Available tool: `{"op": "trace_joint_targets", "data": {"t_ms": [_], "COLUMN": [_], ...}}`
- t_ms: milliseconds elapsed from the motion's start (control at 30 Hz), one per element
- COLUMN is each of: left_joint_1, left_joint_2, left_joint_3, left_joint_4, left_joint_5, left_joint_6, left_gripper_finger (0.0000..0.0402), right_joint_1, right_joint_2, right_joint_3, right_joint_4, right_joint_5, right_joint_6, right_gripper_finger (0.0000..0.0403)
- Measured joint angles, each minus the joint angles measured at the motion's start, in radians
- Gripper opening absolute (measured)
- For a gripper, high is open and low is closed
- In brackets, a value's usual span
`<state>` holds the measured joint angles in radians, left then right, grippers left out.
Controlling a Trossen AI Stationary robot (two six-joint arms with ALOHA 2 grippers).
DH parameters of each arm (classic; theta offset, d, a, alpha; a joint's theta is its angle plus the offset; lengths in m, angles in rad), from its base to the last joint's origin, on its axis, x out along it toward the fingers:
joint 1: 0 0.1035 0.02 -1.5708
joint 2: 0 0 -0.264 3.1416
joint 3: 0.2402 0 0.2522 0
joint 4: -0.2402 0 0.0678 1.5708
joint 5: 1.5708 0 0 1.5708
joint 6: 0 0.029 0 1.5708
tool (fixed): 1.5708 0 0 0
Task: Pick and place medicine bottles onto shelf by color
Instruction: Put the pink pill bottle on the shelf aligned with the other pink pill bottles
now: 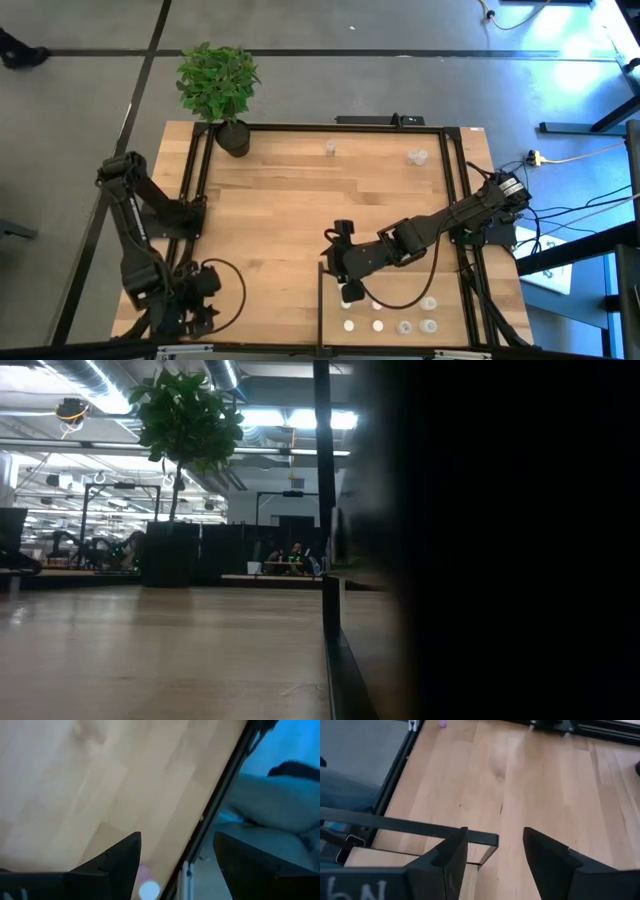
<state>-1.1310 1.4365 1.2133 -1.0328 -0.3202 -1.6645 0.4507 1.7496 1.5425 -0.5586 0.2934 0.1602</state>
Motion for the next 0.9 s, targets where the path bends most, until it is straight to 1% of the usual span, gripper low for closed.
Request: {"op": "trace_joint_targets", "data": {"t_ms": [67, 300, 433, 533, 700, 800, 900], "left_joint_1": [-0.021, -0.08, -0.094, -0.109, -0.137, -0.158, -0.179], "left_joint_2": [0.012, 0.072, 0.099, 0.119, 0.159, 0.178, 0.198], "left_joint_3": [0.0, 0.0, 0.0, 0.0, 0.0, 0.0, 0.0], "left_joint_4": [0.0, 0.002, 0.015, 0.026, 0.034, 0.033, 0.033], "left_joint_5": [0.0, 0.008, 0.044, 0.049, 0.057, 0.083, 0.088], "left_joint_6": [0.02, 0.022, 0.021, 0.018, 0.021, 0.047, 0.076], "left_gripper_finger": [0.0241, 0.0241, 0.0241, 0.0241, 0.0241, 0.0241, 0.0241], "right_joint_1": [0.0, 0.0, -0.003, -0.005, -0.007, -0.01, -0.014], "right_joint_2": [0.0, 0.0, 0.0, 0.0, 0.001, 0.001, 0.001], "right_joint_3": [0.0, 0.0, -0.001, -0.001, -0.001, -0.001, -0.001], "right_joint_4": [0.012, 0.105, 0.169, 0.2, 0.206, 0.206, 0.206], "right_joint_5": [-0.013, -0.044, -0.114, -0.154, -0.158, -0.157, -0.157], "right_joint_6": [-0.015, -0.097, -0.152, -0.179, -0.195, -0.194, -0.193], "right_gripper_finger": [0.0193, 0.0193, 0.0193, 0.0193, 0.0193, 0.0193, 0.0193]}}
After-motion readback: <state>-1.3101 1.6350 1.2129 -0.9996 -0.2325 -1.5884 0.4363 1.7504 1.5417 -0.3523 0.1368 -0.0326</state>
